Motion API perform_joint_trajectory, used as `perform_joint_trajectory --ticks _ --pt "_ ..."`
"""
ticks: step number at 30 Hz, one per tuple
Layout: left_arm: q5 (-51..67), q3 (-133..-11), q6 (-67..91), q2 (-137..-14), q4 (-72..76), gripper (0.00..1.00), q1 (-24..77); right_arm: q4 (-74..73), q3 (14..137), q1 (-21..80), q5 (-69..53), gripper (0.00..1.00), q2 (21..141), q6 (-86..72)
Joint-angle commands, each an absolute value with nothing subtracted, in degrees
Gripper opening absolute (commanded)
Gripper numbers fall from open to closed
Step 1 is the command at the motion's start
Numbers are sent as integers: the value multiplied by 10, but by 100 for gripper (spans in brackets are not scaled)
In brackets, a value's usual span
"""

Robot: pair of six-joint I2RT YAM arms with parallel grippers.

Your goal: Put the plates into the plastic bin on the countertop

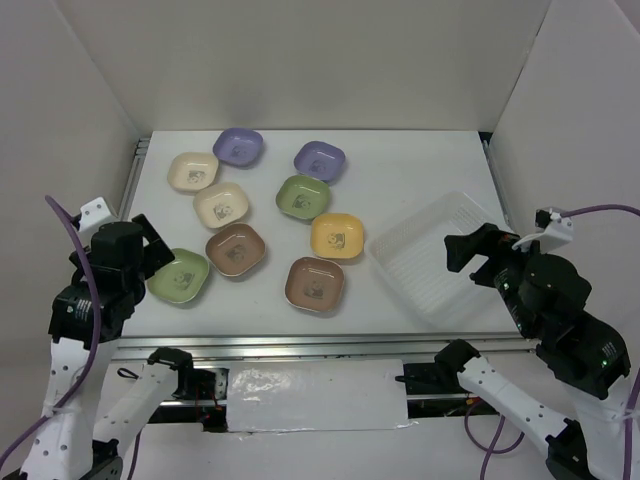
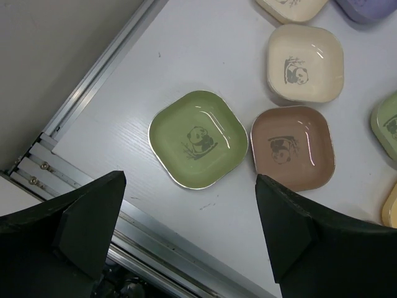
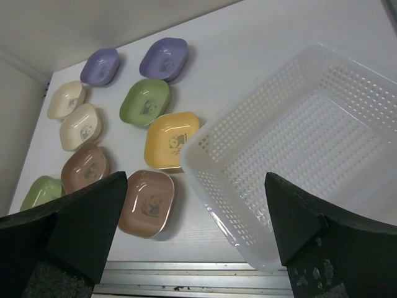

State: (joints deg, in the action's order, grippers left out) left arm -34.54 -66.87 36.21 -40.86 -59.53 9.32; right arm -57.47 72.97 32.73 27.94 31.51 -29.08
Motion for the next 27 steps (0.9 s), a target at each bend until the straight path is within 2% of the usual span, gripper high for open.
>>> perform_joint_trajectory --ticks 1,9,14,21,27 --pt "-363 -678 397 -417 -609 99 88 -585 749 323 298 100 306 -289" --pt "-361 -629 523 -437 -626 99 63 -585 741 323 284 100 312 -280" --pt "-345 -569 590 -510 -603 99 -18 -550 704 323 211 100 314 -273" --pt "-208 -452 578 -620 -439 97 -170 -490 650 323 126 100 312 -279" --pt "-186 -412 596 -700 -375 96 -202 -468 625 323 105 100 309 -273"
